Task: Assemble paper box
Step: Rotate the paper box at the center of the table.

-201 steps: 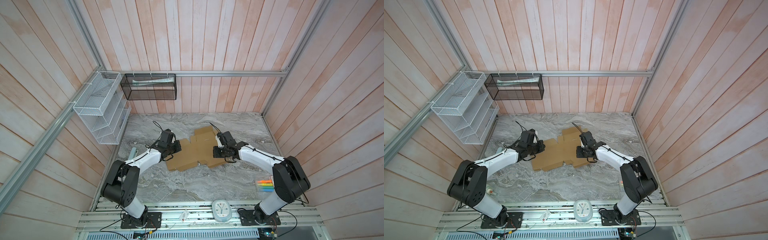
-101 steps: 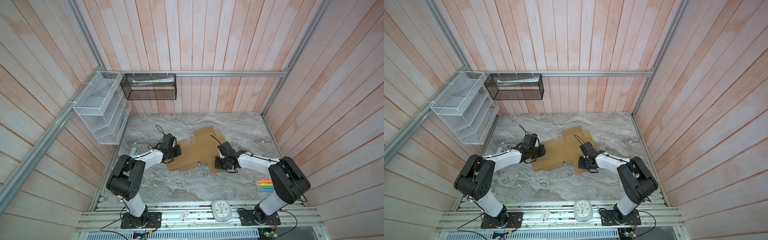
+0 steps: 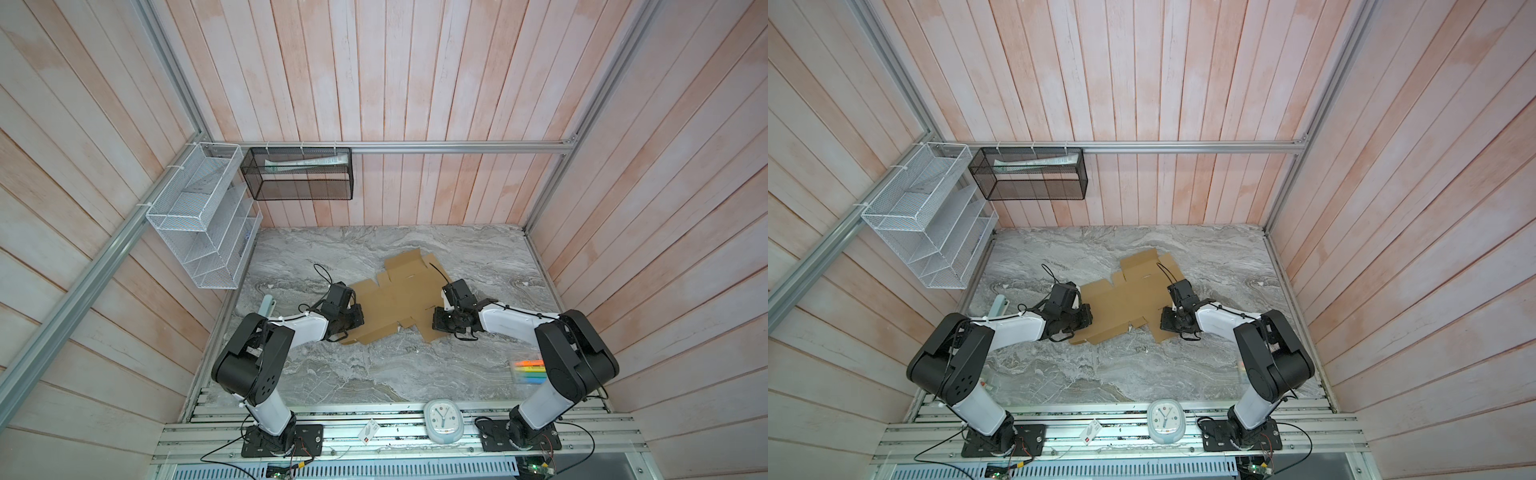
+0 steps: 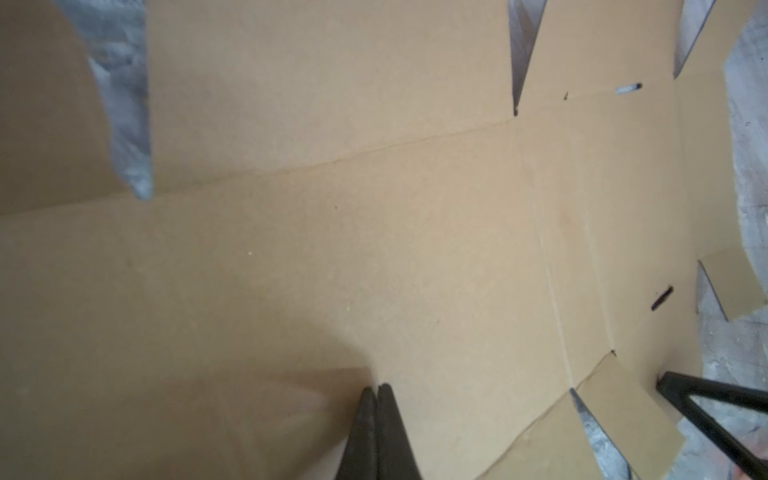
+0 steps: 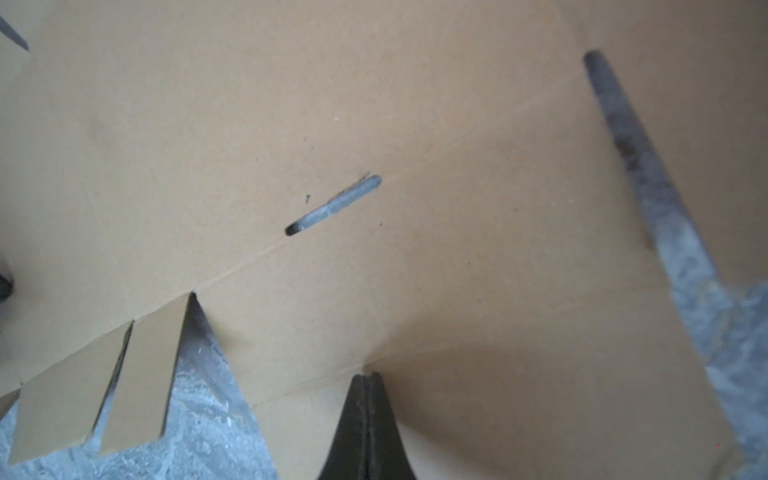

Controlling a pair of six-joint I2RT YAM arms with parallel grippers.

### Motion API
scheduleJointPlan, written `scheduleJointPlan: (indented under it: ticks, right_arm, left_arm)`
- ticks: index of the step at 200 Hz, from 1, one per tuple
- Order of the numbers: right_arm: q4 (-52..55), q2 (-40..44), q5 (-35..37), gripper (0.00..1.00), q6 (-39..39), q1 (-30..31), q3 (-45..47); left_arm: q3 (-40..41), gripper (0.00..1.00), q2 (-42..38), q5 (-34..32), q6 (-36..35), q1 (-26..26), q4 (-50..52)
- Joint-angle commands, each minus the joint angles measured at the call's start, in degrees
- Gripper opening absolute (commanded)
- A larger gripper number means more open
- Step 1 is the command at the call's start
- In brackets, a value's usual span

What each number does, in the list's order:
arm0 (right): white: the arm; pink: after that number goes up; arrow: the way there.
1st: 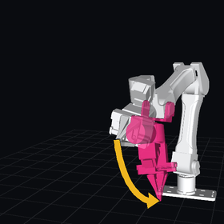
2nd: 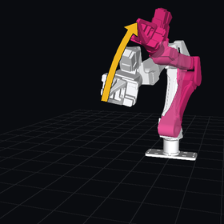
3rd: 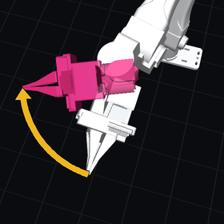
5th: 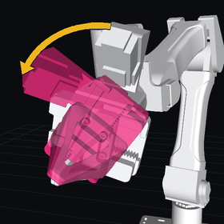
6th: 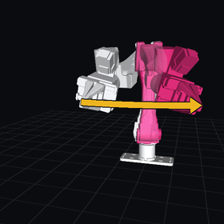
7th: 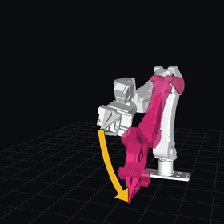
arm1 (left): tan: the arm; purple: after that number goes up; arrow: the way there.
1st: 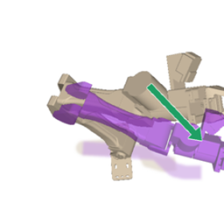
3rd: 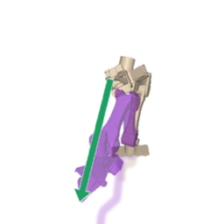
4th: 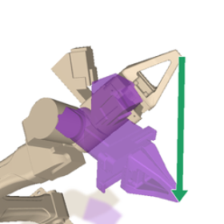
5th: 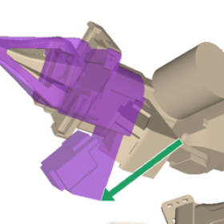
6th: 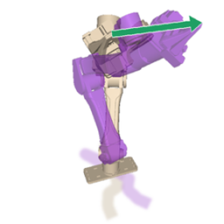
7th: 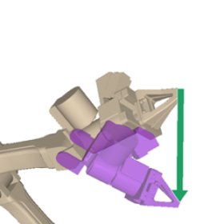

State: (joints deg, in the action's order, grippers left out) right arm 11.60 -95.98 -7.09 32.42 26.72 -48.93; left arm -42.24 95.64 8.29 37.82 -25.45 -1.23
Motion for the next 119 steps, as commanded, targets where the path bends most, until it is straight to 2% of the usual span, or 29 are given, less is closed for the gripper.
scheduleJointPlan:
  ticks: [1,67,119]
  right_arm:
    - [4.0,-6.2,1.9,0.00,-4.6,-2.4,-0.7]
    - [6.7,-17.0,0.7,0.00,-13.8,-7.5,-14.6]
    - [6.5,-18.1,-3.2,0.00,-15.3,-7.4,-25.2]
  left_arm:
    - [3.8,0.00,0.1,-0.9,3.0,-2.1,2.1]
    - [7.2,0.00,-3.4,-0.3,10.6,-8.3,0.0]
    - [4.5,0.00,-6.5,1.3,13.3,-11.6,-1.4]
